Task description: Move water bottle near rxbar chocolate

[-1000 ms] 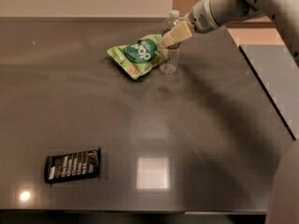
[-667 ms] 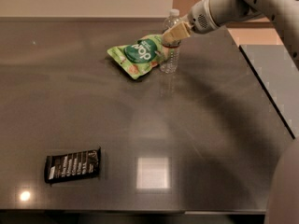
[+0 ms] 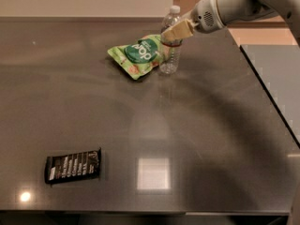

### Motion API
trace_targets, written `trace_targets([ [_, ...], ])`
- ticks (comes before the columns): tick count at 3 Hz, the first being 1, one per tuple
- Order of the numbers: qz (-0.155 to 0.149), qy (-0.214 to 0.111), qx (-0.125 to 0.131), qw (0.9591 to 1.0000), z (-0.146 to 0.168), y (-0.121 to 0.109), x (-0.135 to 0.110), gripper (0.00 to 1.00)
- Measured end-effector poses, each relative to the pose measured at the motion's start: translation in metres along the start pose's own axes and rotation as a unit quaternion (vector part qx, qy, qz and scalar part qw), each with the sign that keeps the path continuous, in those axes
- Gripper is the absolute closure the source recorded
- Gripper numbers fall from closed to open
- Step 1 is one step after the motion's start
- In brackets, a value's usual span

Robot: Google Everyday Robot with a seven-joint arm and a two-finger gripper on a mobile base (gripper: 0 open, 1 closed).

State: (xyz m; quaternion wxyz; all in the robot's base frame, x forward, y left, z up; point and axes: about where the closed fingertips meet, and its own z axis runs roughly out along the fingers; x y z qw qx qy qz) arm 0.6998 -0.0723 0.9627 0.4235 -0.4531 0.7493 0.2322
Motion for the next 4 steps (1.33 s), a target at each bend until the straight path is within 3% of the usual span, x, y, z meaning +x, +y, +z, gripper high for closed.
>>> trace_targets([
  [1,-0.015,-0.019,-0.045,0.9987,-0.028,0.051,-0.011,1.00],
  [4,-0.070,-0.038,-0.121,0.9894,-0.043,0.165,-0.013,1.00],
])
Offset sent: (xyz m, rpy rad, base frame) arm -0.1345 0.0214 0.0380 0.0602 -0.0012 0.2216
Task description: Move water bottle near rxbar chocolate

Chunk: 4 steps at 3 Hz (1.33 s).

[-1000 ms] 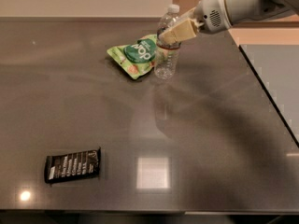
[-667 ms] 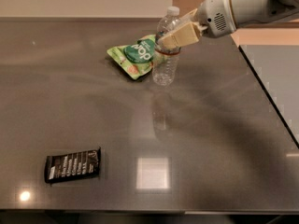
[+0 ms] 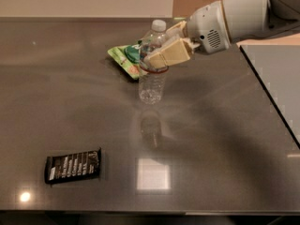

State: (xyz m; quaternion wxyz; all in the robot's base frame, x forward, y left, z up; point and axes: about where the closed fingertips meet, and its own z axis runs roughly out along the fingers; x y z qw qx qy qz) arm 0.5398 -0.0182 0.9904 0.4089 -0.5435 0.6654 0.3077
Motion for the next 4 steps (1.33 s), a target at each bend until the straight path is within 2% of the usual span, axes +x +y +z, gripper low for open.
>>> trace_targets([
  [1,-0.029,-0.004,-0.017,0.9994,0.017,0.030,-0.005,1.00],
  [2,-0.050,-0.007,-0.035,0.9981,0.032,0.051,-0.011,1.00],
  [4,-0.073,-0.018,-0.088,0.9933,0.059,0.087,-0.020,1.00],
])
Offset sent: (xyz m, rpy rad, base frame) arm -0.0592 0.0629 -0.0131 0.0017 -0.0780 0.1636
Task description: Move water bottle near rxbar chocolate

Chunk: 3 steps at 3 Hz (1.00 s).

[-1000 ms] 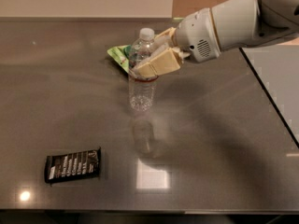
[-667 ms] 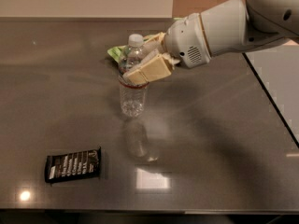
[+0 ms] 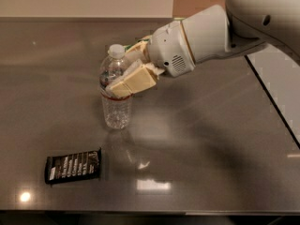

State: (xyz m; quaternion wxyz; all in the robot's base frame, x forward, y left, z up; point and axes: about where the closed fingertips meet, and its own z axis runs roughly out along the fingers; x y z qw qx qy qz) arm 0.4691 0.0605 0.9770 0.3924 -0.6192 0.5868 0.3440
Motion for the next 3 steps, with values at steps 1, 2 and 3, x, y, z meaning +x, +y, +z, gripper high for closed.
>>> trace_targets([
  [1,-0.007,-0.004,-0.023,0.9997,0.013,0.010,-0.002,1.00],
  [2,-0.019,-0.004,-0.042,0.9989,0.035,0.013,0.005,1.00],
  [3,-0.018,-0.003,-0.047,0.9987,0.041,0.014,0.008,1.00],
])
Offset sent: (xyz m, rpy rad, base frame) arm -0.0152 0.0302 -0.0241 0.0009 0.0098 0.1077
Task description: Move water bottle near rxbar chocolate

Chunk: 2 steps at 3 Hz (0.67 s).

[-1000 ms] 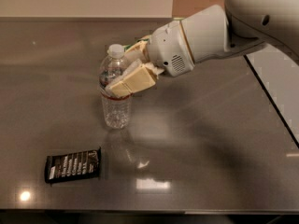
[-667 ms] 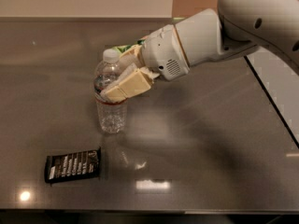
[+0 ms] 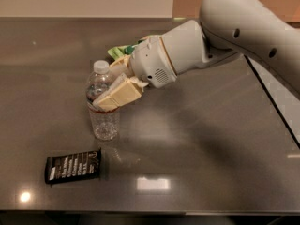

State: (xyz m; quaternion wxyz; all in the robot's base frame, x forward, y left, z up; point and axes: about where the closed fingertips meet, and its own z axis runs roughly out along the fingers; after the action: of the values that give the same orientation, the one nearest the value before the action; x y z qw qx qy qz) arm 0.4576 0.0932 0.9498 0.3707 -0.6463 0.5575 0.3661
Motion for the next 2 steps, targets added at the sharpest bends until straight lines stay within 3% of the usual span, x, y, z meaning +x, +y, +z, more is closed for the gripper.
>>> trace_targets([
  [1,-0.002,0.000,-0.009,1.0000,0.0059,0.0036,0.0000,0.83],
  [2,-0.004,0.001,-0.014,0.9999,0.0103,-0.0006,0.0034,0.59],
])
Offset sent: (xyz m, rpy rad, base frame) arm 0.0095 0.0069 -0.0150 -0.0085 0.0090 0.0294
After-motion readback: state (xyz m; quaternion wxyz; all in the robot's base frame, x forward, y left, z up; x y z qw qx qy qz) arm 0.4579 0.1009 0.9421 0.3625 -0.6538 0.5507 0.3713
